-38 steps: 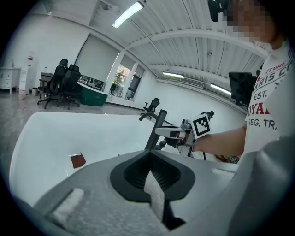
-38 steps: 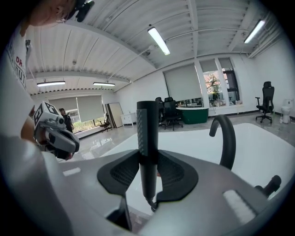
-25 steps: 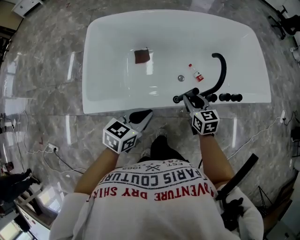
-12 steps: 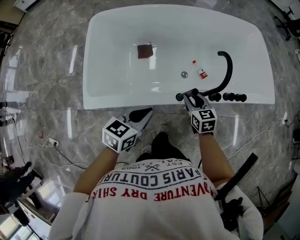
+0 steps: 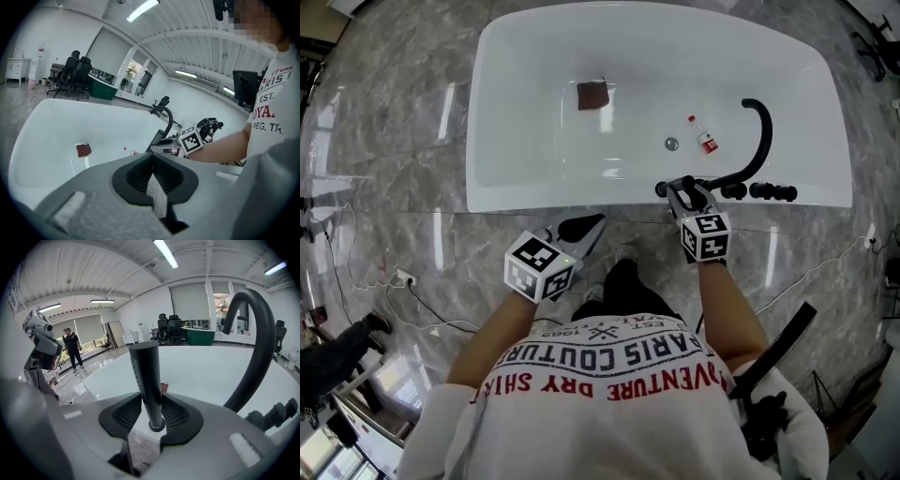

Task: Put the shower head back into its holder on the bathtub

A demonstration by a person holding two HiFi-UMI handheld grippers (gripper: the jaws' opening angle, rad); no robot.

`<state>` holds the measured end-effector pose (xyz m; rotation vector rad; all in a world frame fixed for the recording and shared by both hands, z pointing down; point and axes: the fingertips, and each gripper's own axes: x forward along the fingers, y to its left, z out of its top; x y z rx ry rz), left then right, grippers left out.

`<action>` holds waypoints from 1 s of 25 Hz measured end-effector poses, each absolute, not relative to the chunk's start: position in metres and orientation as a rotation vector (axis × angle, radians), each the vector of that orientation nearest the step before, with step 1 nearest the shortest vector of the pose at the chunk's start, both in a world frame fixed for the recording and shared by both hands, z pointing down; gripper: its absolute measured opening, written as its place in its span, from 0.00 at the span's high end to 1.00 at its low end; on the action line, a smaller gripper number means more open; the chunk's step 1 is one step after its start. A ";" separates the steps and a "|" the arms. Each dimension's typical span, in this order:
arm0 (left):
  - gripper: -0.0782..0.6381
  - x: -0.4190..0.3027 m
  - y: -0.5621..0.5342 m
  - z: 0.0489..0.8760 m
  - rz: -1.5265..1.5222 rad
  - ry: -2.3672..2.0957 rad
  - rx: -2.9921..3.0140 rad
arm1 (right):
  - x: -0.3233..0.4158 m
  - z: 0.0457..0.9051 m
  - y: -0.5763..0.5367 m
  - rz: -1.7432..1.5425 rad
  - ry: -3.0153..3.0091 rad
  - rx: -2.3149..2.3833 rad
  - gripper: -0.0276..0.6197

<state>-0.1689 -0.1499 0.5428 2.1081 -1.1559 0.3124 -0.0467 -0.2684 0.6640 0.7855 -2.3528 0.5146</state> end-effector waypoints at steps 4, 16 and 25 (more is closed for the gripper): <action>0.89 -0.166 -0.146 0.543 0.282 -1.111 2.120 | -0.055 0.671 -0.262 0.609 -2.343 0.723 0.73; 0.89 -0.163 -0.116 0.502 0.192 -1.022 2.245 | -0.041 0.610 -0.242 0.708 -2.410 0.871 0.67; 0.89 -0.137 -0.066 0.433 0.130 -0.883 2.493 | -0.059 0.452 -0.119 0.573 -2.722 0.781 0.96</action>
